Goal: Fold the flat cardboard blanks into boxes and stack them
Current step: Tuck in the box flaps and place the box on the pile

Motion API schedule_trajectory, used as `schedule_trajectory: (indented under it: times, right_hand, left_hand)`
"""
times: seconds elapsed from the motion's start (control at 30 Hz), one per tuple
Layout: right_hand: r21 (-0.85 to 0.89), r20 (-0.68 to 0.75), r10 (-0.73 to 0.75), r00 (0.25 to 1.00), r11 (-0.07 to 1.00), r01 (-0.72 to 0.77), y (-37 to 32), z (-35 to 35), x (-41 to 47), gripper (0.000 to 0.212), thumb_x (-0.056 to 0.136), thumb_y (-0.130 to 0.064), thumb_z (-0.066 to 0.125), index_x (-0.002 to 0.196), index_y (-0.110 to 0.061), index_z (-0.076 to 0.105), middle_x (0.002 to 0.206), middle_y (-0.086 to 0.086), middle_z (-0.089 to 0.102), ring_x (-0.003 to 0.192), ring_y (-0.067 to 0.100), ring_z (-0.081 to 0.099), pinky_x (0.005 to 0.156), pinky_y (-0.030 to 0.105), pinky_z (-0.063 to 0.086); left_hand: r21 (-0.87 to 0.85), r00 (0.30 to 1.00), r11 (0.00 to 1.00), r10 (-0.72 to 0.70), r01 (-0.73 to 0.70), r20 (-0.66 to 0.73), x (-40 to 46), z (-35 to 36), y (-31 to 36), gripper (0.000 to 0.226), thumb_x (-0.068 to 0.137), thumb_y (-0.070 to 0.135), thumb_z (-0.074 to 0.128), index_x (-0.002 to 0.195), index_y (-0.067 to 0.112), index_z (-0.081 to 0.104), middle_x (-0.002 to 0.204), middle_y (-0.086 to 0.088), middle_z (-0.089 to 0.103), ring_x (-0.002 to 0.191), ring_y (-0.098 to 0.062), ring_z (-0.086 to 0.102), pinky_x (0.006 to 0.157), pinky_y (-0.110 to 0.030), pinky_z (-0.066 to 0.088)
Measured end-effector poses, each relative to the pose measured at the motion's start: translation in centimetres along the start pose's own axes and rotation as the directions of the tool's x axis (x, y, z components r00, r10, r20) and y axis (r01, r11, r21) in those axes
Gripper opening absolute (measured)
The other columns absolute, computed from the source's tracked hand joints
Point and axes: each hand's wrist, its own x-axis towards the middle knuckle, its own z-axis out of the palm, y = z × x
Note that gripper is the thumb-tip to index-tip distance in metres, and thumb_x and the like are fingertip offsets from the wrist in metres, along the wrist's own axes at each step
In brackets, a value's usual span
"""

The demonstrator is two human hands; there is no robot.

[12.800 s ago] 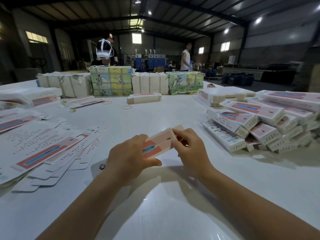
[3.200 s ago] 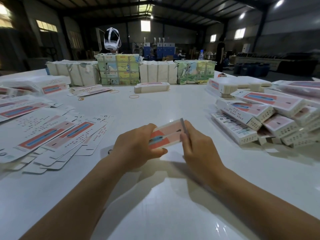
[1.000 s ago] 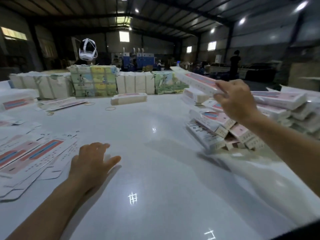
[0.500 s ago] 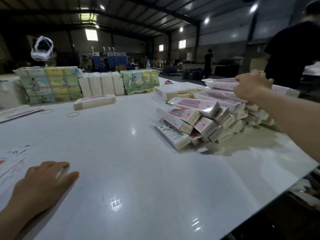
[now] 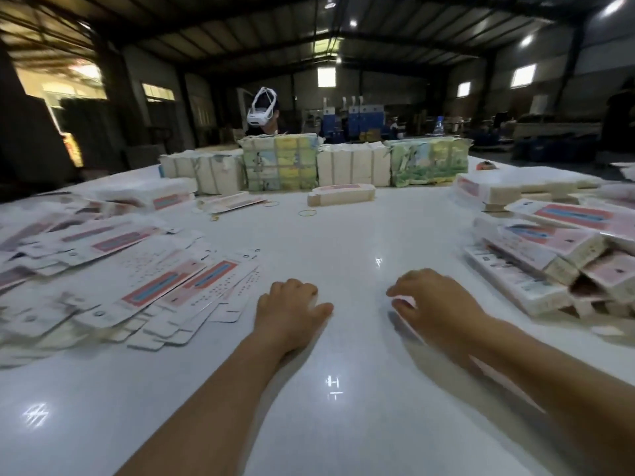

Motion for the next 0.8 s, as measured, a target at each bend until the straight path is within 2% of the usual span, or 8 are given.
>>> schedule_trajectory:
  times: [0.17, 0.3, 0.33, 0.43, 0.5, 0.57, 0.63, 0.8]
  right_hand:
    - [0.106, 0.011, 0.064, 0.998, 0.992, -0.065, 0.5, 3.3, -0.6, 0.029, 0.097, -0.03, 0.045, 0.117, -0.026, 0.065, 0.126, -0.01, 0.055, 0.115, 0.014, 0.047, 0.092, 0.027, 0.039]
    - [0.135, 0.009, 0.054, 0.998, 0.989, -0.055, 0.6, 3.6, -0.7, 0.028, 0.096, -0.029, 0.048, 0.117, -0.026, 0.066, 0.123, -0.012, 0.056, 0.114, 0.011, 0.047, 0.089, 0.023, 0.037]
    - [0.143, 0.01, 0.056, 0.998, 0.988, -0.057, 0.6, 3.6, -0.7, 0.027, 0.095, -0.027, 0.05, 0.115, -0.025, 0.067, 0.121, -0.012, 0.057, 0.113, 0.011, 0.048, 0.087, 0.023, 0.037]
    - [0.167, -0.036, 0.069, 0.997, 0.984, -0.062, 0.8, 3.8, -0.6, 0.019, 0.089, -0.02, 0.06, 0.104, -0.021, 0.073, 0.111, -0.009, 0.063, 0.104, 0.017, 0.054, 0.081, 0.03, 0.039]
    - [0.184, -0.077, 0.064, 0.995, 0.982, -0.049, 0.8, 4.2, -0.4, 0.016, 0.084, -0.013, 0.067, 0.096, -0.017, 0.075, 0.099, -0.009, 0.064, 0.095, 0.022, 0.057, 0.078, 0.036, 0.044]
    - [0.183, -0.091, 0.048, 0.995, 0.983, -0.031, 1.0, 4.6, -0.1, 0.015, 0.08, -0.009, 0.069, 0.093, -0.016, 0.076, 0.092, -0.013, 0.059, 0.09, 0.024, 0.058, 0.076, 0.041, 0.047]
    - [0.163, -0.105, 0.028, 0.994, 0.987, -0.01, 1.3, 5.0, 0.2, 0.016, 0.078, -0.009, 0.071, 0.092, -0.015, 0.076, 0.09, -0.014, 0.055, 0.087, 0.026, 0.058, 0.074, 0.044, 0.049]
    - [0.19, -0.12, 0.035, 0.992, 0.982, -0.012, 1.5, 5.2, 0.2, 0.018, 0.077, -0.008, 0.071, 0.091, -0.019, 0.075, 0.09, -0.021, 0.054, 0.086, 0.025, 0.057, 0.075, 0.046, 0.048]
  left_hand:
    - [-0.025, 0.999, 1.0, -0.014, 0.014, 0.031, 0.1, 0.1, 0.0, 0.041, 0.089, 0.05, 0.045, 0.121, 0.027, 0.054, 0.13, 0.003, 0.047, 0.121, -0.021, 0.036, 0.099, -0.037, 0.029]
    - [-0.339, 0.982, 0.922, -0.178, 0.187, 0.057, 2.4, -3.6, -2.0, 0.02, 0.085, 0.029, 0.058, 0.098, 0.02, 0.069, 0.105, 0.0, 0.067, 0.101, -0.021, 0.059, 0.091, -0.037, 0.048]
    - [-0.316, 0.974, 0.922, -0.225, 0.223, 0.028, 3.4, -5.1, -3.7, 0.019, 0.085, 0.025, 0.059, 0.099, 0.018, 0.069, 0.105, -0.001, 0.067, 0.1, -0.022, 0.061, 0.089, -0.038, 0.05]
    - [-0.017, 0.899, 0.905, -0.425, 0.426, -0.103, 4.6, -9.7, -10.7, 0.037, 0.084, 0.028, 0.059, 0.119, 0.015, 0.055, 0.127, -0.007, 0.052, 0.118, -0.027, 0.046, 0.095, -0.04, 0.042]
    - [0.165, 0.804, 0.788, -0.591, 0.594, -0.07, 4.2, -11.2, -15.9, 0.066, 0.079, 0.051, 0.065, 0.128, 0.012, 0.043, 0.14, -0.014, 0.036, 0.129, -0.033, 0.031, 0.098, -0.045, 0.035]
    - [0.277, 0.72, 0.692, -0.694, 0.666, 0.005, 3.6, -11.4, -19.6, 0.095, 0.067, 0.072, 0.065, 0.134, 0.01, 0.035, 0.145, -0.019, 0.026, 0.133, -0.037, 0.024, 0.104, -0.047, 0.031]
    - [0.269, 0.71, 0.685, -0.704, 0.677, 0.006, 3.5, -10.9, -21.6, 0.107, 0.06, 0.078, 0.065, 0.136, 0.01, 0.032, 0.147, -0.019, 0.022, 0.134, -0.037, 0.02, 0.105, -0.048, 0.031]
    - [0.215, 0.697, 0.678, -0.717, 0.703, -0.016, 4.6, -10.8, -22.1, 0.12, 0.051, 0.074, 0.073, 0.137, 0.003, 0.027, 0.141, -0.02, 0.036, 0.13, -0.037, 0.03, 0.105, -0.047, 0.031]
